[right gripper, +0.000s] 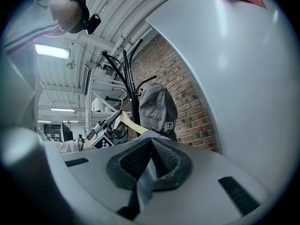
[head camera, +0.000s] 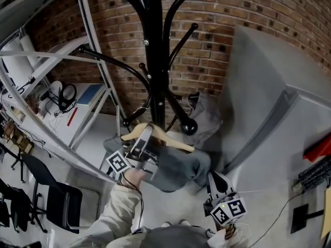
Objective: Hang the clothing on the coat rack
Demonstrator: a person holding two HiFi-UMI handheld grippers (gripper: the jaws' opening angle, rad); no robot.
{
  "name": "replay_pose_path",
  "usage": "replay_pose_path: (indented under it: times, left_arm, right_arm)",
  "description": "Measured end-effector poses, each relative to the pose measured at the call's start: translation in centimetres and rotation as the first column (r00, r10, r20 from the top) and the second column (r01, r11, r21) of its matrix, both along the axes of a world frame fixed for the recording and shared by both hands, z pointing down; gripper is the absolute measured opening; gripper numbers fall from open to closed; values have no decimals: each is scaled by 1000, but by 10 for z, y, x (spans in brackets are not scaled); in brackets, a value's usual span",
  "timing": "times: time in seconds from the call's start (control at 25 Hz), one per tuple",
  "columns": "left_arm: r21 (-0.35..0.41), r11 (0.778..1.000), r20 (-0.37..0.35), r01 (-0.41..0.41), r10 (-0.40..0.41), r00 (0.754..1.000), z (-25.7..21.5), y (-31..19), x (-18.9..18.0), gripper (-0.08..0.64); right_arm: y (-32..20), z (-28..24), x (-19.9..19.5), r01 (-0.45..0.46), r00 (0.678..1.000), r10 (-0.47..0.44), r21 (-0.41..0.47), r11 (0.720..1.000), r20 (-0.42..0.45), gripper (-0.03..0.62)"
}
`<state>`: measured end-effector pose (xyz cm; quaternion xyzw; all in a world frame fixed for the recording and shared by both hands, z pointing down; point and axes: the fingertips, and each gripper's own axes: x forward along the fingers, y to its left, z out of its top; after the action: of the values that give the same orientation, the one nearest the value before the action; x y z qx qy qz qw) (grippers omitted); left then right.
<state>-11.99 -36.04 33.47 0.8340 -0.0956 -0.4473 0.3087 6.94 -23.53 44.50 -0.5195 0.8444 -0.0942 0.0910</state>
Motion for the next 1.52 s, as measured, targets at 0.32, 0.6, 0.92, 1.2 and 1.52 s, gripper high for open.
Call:
replay_pose_path:
  times: [0.32,0.6,0.92,1.2,1.52]
  left_arm:
    - [-63,998,-31,11,-13,999,20,6,-6,140]
    - [-107,992,33,67,-64,997,44,22,-10,140]
    - [82,927,456,367,-363,813,66,64,-30,131]
    - [222,847,667,484,-494,558,85,109,-39,61]
    - [291,776,771,560,-537,343,115,148,-46,8]
  right_arm:
    - [8,2,2,8,1000,-8,-6,1000,9,24]
    - [13,3,-3,39,999,-39,-9,999,12,25]
    - [20,1,-26,118,993,-118,0,993,9,24]
    - [18,5,-48,171,985,-171,6,985,-16,24]
    - [17,-3,-48,158,985,-153,53,986,-80,23]
